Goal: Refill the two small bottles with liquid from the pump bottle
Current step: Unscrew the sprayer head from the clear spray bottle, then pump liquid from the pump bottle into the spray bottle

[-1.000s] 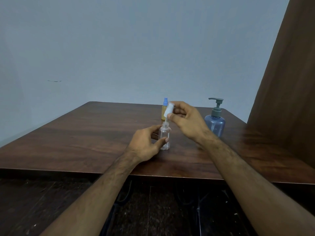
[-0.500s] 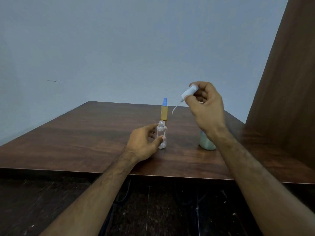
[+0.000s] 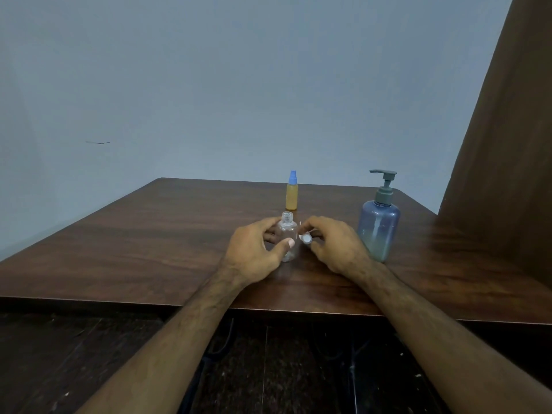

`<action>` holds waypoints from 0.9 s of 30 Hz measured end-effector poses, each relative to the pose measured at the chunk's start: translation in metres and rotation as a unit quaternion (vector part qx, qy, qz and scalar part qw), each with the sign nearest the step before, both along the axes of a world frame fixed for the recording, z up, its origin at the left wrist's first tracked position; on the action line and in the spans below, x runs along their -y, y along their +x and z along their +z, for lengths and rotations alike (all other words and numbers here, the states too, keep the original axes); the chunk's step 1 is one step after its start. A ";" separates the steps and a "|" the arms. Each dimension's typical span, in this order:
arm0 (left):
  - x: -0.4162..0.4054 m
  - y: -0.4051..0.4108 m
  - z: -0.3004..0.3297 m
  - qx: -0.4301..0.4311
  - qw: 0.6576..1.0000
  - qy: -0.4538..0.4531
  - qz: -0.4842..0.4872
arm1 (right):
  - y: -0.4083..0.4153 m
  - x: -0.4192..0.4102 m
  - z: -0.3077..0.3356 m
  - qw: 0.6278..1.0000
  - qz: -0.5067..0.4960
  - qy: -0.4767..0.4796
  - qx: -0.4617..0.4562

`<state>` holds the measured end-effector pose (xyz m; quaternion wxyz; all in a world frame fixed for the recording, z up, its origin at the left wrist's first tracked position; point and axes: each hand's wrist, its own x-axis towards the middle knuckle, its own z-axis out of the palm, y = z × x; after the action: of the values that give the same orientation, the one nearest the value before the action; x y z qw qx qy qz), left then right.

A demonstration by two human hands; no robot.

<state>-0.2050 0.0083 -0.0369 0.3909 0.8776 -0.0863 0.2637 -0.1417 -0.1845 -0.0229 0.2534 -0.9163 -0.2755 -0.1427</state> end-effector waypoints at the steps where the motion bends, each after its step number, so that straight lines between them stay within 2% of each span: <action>1: 0.000 0.000 0.000 0.000 1.000 -0.002 -0.001 | 0.001 0.000 -0.001 1.000 -0.003 -0.007 0.000; 8: -0.001 0.001 -0.002 0.004 1.000 -0.006 0.002 | -0.001 0.002 -0.006 0.999 -0.030 -0.010 0.004; 12: -0.002 0.001 -0.002 0.005 1.000 -0.001 -0.006 | -0.015 0.006 0.004 0.991 -0.020 0.121 0.053; 14: -0.002 0.002 -0.001 0.006 1.000 0.003 -0.007 | -0.030 0.008 0.013 0.971 0.011 0.210 0.116; 17: -0.002 0.003 -0.002 0.008 1.000 -0.014 -0.014 | -0.053 0.020 0.036 0.910 0.045 0.320 0.260; 19: -0.002 0.002 -0.002 0.013 1.000 -0.014 -0.020 | -0.058 0.039 0.053 0.873 0.005 0.354 0.335; 20: -0.001 0.001 -0.002 0.013 1.000 -0.013 -0.021 | -0.056 0.050 0.061 0.870 -0.034 0.356 0.341; 21: 0.000 0.001 -0.002 0.013 1.000 -0.011 -0.022 | -0.052 0.062 0.067 0.877 -0.076 0.352 0.318; 23: 0.001 0.002 -0.002 0.012 0.999 -0.011 -0.028 | -0.042 0.080 0.070 0.913 -0.124 0.330 0.204; 25: 0.001 0.001 -0.002 0.010 0.999 -0.010 -0.036 | -0.032 0.088 0.063 0.949 -0.098 0.290 0.075; 27: 0.000 0.001 -0.002 0.007 0.999 -0.010 -0.040 | -0.023 0.088 0.050 0.969 -0.039 0.244 0.006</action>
<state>-0.2038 0.0079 -0.0390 0.4094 0.8678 -0.1210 0.2545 -0.1642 -0.2721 0.0267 0.4617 -0.8362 -0.1975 -0.2205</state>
